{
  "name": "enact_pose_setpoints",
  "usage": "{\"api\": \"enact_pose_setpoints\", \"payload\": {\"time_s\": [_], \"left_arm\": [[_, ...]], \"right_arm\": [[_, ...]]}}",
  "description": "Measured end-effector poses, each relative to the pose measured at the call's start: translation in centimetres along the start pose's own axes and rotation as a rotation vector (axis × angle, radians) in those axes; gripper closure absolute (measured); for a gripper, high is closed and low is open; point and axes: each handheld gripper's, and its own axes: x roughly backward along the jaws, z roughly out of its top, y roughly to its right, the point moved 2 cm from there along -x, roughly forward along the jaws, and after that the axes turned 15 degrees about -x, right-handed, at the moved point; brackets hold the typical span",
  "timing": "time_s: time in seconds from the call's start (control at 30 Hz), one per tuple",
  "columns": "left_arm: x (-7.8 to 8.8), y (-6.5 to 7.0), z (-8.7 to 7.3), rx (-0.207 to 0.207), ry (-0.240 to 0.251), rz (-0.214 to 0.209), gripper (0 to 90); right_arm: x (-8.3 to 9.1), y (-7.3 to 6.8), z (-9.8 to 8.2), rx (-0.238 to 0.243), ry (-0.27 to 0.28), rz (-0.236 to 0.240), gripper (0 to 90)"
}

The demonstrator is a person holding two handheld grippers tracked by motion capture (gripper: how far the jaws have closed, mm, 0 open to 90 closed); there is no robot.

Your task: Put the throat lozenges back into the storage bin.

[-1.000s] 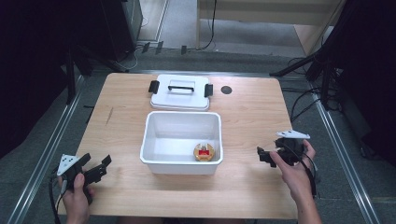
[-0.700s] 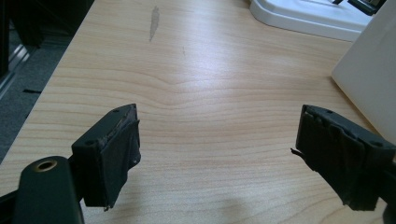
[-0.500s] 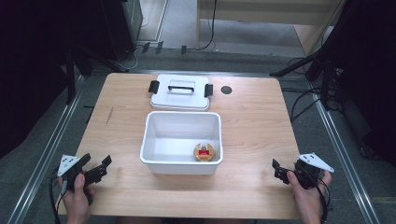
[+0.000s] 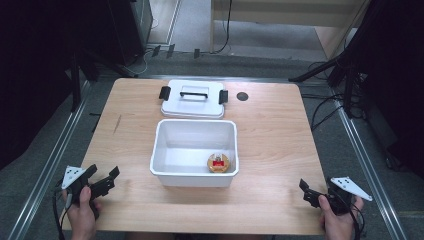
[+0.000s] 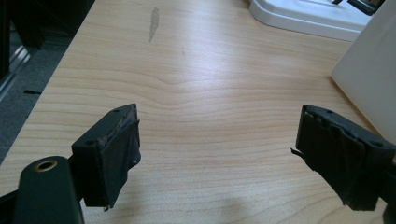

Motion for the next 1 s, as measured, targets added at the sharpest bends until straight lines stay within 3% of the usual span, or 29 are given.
{"api": "enact_pose_setpoints", "payload": {"time_s": [0.33,1.0], "left_arm": [[-0.03,-0.03,0.00,0.000,-0.002,-0.004,13.8],[-0.01,-0.11,-0.01,0.013,-0.002,0.018,13.7]], "right_arm": [[0.70,0.22,-0.29,-0.024,0.045,0.015,0.0],[0.39,0.32,-0.24,-0.049,0.004,0.009,0.0]]}}
